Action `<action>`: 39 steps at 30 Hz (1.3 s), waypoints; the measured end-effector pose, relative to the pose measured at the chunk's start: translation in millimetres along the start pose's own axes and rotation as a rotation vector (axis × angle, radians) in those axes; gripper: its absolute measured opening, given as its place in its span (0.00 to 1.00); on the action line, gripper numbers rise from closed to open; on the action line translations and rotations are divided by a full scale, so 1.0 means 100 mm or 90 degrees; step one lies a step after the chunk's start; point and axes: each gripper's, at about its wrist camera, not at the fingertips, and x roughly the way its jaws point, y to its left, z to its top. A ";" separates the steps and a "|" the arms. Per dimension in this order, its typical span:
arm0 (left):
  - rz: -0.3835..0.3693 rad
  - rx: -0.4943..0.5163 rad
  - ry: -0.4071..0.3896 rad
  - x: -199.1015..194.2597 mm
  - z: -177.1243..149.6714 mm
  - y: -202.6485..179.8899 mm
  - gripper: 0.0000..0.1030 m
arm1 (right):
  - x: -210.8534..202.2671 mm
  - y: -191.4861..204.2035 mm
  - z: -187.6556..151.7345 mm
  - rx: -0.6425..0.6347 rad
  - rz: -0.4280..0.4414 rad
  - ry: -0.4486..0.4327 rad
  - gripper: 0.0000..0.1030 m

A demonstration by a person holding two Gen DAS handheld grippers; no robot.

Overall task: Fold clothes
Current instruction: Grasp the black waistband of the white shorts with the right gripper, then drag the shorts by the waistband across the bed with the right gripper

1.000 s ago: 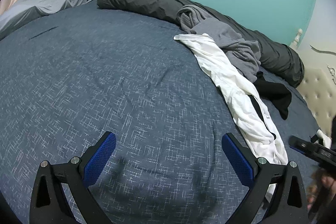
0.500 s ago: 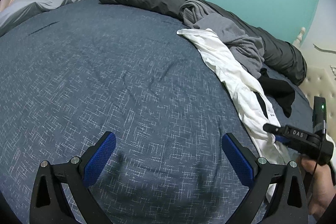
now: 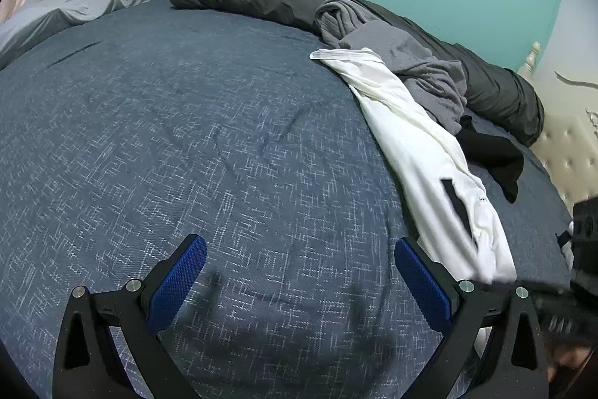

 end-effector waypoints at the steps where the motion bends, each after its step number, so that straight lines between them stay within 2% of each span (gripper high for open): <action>1: 0.001 -0.001 0.000 0.00 0.00 0.00 1.00 | 0.02 0.03 -0.04 -0.004 0.003 0.011 0.09; 3: 0.001 -0.004 0.001 0.00 0.00 0.02 1.00 | -0.01 0.01 -0.12 0.002 -0.007 0.016 0.14; 5: 0.001 -0.005 0.001 0.00 0.00 0.03 1.00 | -0.17 -0.11 -0.19 0.041 -0.019 -0.007 0.30; 6: 0.001 -0.005 0.000 0.00 0.00 0.03 1.00 | -0.30 -0.19 -0.23 0.067 -0.026 -0.029 0.42; 7: 0.001 -0.005 0.001 0.00 0.00 0.03 1.00 | -0.41 -0.27 -0.26 0.087 -0.027 -0.050 0.44; 11: -0.002 0.002 0.003 -0.01 -0.02 0.00 1.00 | -0.87 -0.55 -0.42 0.132 -0.082 -0.113 0.46; 22: -0.006 0.031 0.002 -0.13 -0.10 -0.07 1.00 | -1.06 -1.06 -0.82 0.301 -0.097 -0.105 0.47; 25: -0.004 0.033 0.003 -0.16 -0.13 -0.04 1.00 | -1.00 -0.93 -0.78 0.284 -0.073 -0.108 0.47; 30: 0.000 0.038 0.002 -0.23 -0.15 -0.01 1.00 | -0.79 -0.76 -0.73 0.260 -0.050 -0.072 0.47; 36: 0.004 0.039 -0.007 -0.36 -0.13 0.07 1.00 | -0.59 -0.75 -0.74 0.269 -0.026 -0.052 0.47; 38: 0.007 0.039 -0.009 -0.41 -0.13 0.10 1.00 | -0.61 -0.75 -0.73 0.272 -0.017 -0.058 0.44; 39: 0.008 0.038 -0.010 -0.43 -0.13 0.12 1.00 | -0.62 -0.75 -0.73 0.273 -0.013 -0.061 0.35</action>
